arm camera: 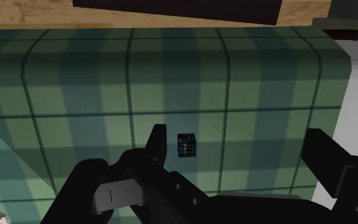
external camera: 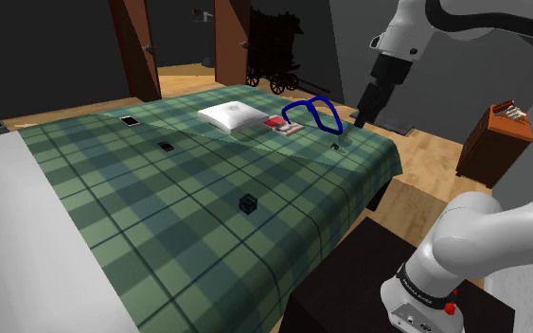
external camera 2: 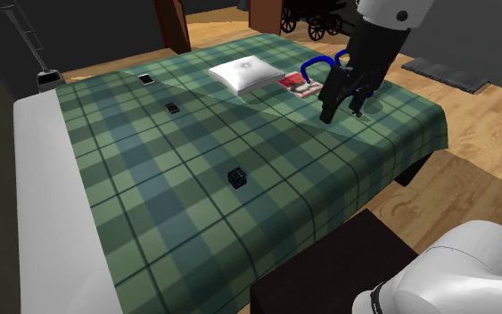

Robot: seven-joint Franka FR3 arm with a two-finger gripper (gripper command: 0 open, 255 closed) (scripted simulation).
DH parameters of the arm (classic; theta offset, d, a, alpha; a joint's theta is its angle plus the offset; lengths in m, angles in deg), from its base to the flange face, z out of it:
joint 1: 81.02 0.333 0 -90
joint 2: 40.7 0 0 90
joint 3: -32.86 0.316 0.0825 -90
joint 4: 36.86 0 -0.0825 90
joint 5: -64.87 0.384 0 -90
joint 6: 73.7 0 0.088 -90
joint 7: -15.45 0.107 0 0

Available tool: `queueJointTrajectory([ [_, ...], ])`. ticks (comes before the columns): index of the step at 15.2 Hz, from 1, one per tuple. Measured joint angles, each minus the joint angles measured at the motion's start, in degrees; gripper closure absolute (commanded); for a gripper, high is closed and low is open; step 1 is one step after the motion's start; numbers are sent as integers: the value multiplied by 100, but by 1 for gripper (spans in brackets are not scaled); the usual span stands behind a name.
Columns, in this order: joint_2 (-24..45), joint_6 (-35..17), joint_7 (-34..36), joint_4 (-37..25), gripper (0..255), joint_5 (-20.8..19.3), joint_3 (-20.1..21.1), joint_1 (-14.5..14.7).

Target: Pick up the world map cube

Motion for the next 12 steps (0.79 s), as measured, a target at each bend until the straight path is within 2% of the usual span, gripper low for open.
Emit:
queueJointTrajectory([
  [3,74,-235,62,161,0,31,68,5],
  [12,1127,-2017,291,868,0,117,341,3],
])
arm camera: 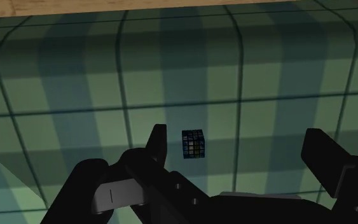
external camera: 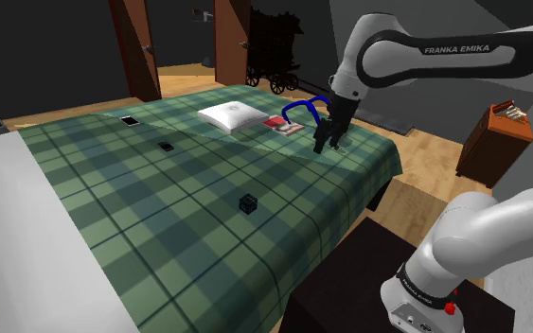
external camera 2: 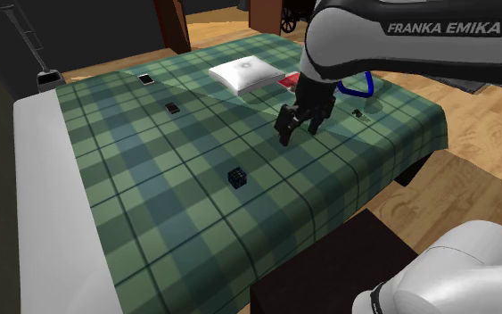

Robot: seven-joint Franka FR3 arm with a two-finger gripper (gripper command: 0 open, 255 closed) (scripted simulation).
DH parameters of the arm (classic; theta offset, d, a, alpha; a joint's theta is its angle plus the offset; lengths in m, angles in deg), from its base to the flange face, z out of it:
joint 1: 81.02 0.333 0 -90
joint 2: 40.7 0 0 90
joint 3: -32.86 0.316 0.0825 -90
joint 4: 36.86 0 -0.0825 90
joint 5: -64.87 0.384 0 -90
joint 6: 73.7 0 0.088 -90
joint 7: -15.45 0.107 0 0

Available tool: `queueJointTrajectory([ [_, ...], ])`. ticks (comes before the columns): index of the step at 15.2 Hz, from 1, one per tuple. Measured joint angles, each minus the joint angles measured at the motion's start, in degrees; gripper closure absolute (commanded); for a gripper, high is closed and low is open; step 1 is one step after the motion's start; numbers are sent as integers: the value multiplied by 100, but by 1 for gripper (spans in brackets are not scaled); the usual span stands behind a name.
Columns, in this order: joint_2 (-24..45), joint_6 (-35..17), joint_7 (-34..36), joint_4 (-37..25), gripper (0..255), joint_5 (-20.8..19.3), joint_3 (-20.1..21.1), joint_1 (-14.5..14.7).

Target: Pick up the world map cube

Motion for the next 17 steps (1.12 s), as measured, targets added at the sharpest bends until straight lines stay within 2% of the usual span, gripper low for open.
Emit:
queueJointTrajectory([
  [8,1374,-1520,267,121,0,31,236,4],
  [17,3374,-2998,704,-430,0,-132,434,13],
])
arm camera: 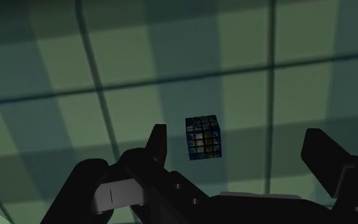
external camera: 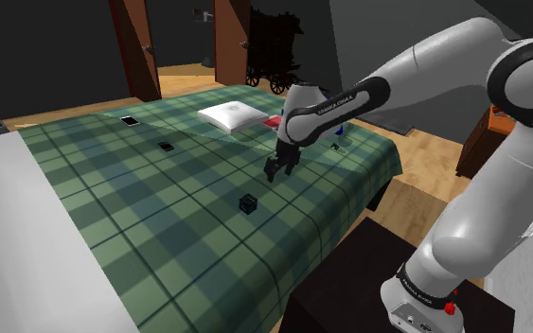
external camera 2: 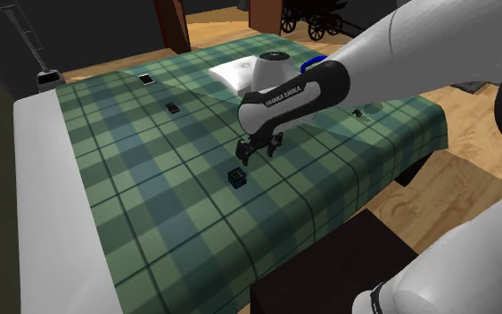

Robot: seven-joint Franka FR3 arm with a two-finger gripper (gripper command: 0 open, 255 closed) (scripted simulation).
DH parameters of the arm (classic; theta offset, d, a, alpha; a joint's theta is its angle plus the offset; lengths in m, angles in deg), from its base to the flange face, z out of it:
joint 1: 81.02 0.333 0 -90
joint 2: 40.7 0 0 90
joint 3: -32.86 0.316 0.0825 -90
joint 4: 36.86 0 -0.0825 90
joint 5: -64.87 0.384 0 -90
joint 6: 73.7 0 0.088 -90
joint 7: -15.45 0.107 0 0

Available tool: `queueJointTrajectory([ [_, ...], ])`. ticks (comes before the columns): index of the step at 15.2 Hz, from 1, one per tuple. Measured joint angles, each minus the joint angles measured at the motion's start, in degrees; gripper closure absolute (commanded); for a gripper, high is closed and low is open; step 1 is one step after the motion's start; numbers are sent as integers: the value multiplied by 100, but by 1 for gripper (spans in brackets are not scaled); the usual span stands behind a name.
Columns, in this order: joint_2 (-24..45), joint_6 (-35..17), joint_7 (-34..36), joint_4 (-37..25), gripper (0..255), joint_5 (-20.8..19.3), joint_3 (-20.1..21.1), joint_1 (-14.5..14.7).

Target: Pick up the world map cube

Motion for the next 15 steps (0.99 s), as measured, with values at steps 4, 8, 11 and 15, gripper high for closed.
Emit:
queueJointTrajectory([
  [4,867,-405,206,-463,0,-155,-4,15],
  [8,1854,-765,392,-1094,0,-320,-61,53],
  [11,2555,-994,560,-1564,0,-424,-122,132],
  [15,3393,-1138,716,-2251,0,-510,-215,213],
])
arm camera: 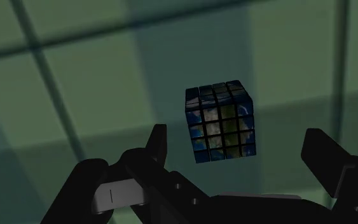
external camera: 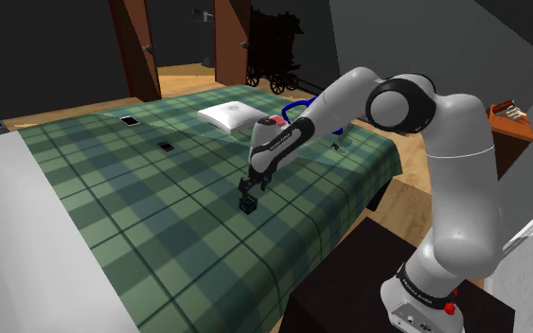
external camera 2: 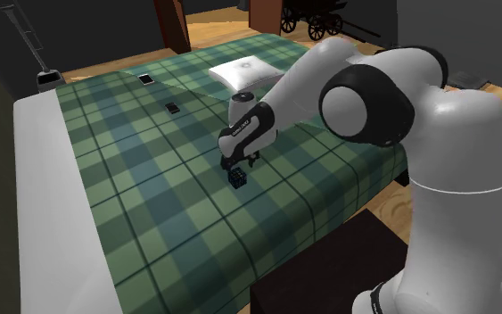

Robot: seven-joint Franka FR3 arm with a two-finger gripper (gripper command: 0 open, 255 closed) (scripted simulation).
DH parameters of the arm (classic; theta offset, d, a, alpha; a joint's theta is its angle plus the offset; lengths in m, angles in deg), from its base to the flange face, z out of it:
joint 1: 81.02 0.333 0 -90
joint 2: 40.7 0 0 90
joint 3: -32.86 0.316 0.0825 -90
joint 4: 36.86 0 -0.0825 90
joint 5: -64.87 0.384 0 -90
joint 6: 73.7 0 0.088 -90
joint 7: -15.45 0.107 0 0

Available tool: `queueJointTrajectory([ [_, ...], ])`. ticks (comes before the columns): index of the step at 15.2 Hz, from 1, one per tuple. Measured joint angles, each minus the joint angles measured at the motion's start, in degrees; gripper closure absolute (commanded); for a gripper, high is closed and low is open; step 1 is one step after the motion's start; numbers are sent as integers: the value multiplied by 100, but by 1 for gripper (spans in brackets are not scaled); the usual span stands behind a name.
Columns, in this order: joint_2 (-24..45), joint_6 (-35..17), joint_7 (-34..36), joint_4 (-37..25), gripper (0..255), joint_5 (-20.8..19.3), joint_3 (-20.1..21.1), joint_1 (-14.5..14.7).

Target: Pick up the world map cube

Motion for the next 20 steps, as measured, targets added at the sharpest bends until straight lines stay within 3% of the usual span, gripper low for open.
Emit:
queueJointTrajectory([
  [4,839,15,135,-848,0,-49,-84,80],
  [12,1428,-273,152,-1149,0,-62,-108,96],
  [13,1464,-289,153,-1169,255,-62,-109,97],
  [20,1499,-298,157,-1216,255,-64,-111,101],
])
